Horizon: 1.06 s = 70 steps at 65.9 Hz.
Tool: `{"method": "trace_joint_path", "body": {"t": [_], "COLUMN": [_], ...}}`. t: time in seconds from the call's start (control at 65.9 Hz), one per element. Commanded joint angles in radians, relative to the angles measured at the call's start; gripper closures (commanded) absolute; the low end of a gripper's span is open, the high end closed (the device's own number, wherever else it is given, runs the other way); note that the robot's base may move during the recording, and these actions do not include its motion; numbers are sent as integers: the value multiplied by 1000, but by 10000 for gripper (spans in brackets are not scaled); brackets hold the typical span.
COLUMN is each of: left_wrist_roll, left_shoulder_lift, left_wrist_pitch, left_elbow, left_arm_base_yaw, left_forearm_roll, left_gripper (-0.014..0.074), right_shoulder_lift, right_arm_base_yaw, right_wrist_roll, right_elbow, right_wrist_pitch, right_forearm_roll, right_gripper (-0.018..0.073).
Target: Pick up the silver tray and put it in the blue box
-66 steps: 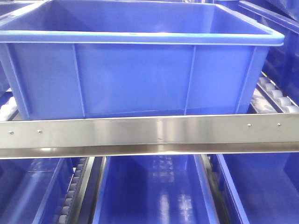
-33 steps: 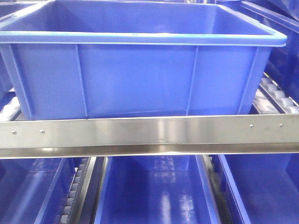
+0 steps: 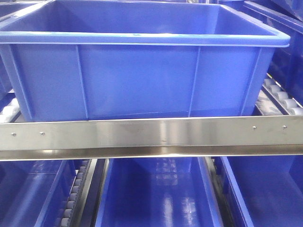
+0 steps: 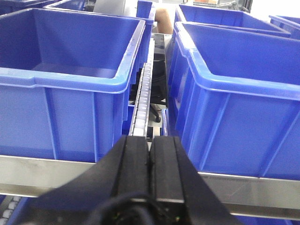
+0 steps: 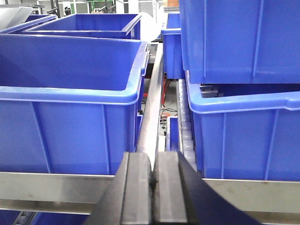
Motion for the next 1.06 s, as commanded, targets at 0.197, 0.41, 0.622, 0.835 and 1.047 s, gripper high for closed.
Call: {"method": "trace_joint_path", "body": {"t": [0.197, 0.41, 0.622, 0.835, 1.047], "left_wrist_roll": [2, 2, 2, 2, 2], "left_shoulder_lift": [-17, -17, -17, -17, -17], "left_wrist_pitch": [-76, -76, -76, -76, -76], "left_elbow": [-2, -2, -2, -2, -2], "left_arm_base_yaw": [-7, -7, -7, -7, -7], "left_forearm_roll": [5, 5, 5, 5, 5], "left_gripper": [693, 693, 693, 693, 693], "right_shoulder_lift": [-21, -21, -21, -21, -21], "right_arm_base_yaw": [-7, -7, -7, -7, -7], "right_wrist_roll": [-11, -11, -11, -11, -11], "right_elbow": [2, 2, 2, 2, 2], "right_wrist_pitch": [-94, -94, -94, -94, -94], "right_forearm_roll": [3, 3, 3, 3, 3], "right_gripper": [505, 505, 505, 505, 505]}}
